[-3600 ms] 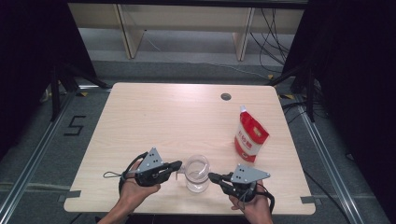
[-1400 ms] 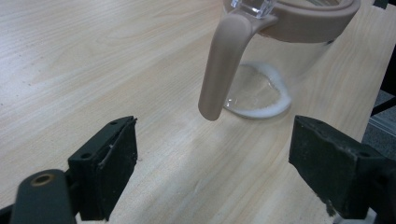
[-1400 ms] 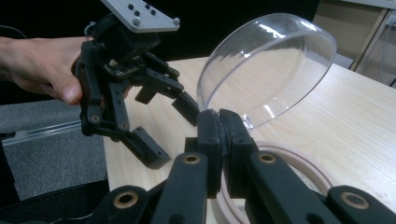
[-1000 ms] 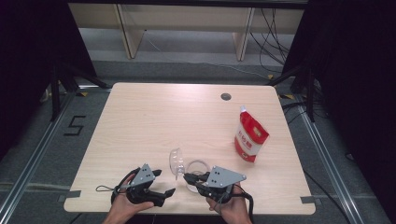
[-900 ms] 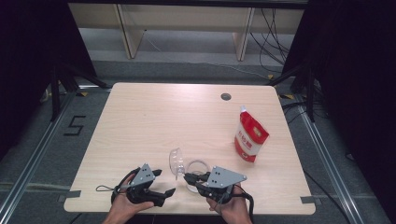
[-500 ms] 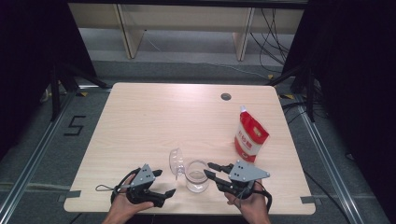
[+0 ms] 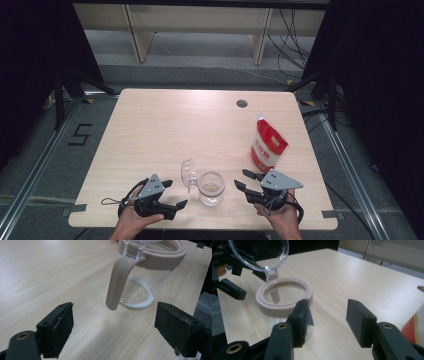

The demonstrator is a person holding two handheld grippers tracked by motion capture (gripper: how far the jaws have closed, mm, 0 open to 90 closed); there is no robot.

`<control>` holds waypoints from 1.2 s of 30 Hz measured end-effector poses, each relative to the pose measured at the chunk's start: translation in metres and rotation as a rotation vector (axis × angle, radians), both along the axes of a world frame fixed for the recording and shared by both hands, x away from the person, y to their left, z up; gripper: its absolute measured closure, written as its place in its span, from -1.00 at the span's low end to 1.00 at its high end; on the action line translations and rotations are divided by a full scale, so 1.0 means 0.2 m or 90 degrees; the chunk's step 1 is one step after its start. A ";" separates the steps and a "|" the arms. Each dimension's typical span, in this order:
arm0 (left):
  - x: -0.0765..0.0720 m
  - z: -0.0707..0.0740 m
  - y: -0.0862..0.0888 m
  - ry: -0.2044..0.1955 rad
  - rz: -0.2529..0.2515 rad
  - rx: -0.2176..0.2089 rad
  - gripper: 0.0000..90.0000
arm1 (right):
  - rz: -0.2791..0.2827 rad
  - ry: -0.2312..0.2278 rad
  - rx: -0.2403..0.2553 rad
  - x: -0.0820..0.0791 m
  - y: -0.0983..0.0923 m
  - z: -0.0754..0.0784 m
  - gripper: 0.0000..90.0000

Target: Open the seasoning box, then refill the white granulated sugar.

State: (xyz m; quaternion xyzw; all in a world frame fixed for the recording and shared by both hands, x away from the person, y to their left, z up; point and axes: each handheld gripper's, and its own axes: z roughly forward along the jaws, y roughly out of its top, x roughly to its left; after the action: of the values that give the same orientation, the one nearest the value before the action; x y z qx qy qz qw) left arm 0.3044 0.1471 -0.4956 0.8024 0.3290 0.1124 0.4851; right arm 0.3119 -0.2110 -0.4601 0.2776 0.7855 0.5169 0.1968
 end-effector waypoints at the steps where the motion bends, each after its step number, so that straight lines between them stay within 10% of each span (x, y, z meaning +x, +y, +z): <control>1: 0.00 0.00 0.00 -0.001 -0.004 0.000 -0.66 | -0.003 -0.008 -0.007 0.01 -0.01 -0.01 0.14; 28: 0.01 0.01 0.00 -0.007 -0.001 -0.013 -0.66 | -0.109 0.080 0.010 -0.05 -0.24 -0.07 -0.19; 36: 0.00 0.01 0.02 -0.006 0.002 -0.009 -0.66 | -0.151 0.057 0.017 -0.01 -0.31 -0.09 -0.30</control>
State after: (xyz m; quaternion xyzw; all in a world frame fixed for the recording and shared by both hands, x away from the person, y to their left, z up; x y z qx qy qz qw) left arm 0.3043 0.1505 -0.4932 0.7979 0.3287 0.1143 0.4921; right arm 0.3093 -0.2723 -0.4772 0.3937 0.7482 0.4874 0.2180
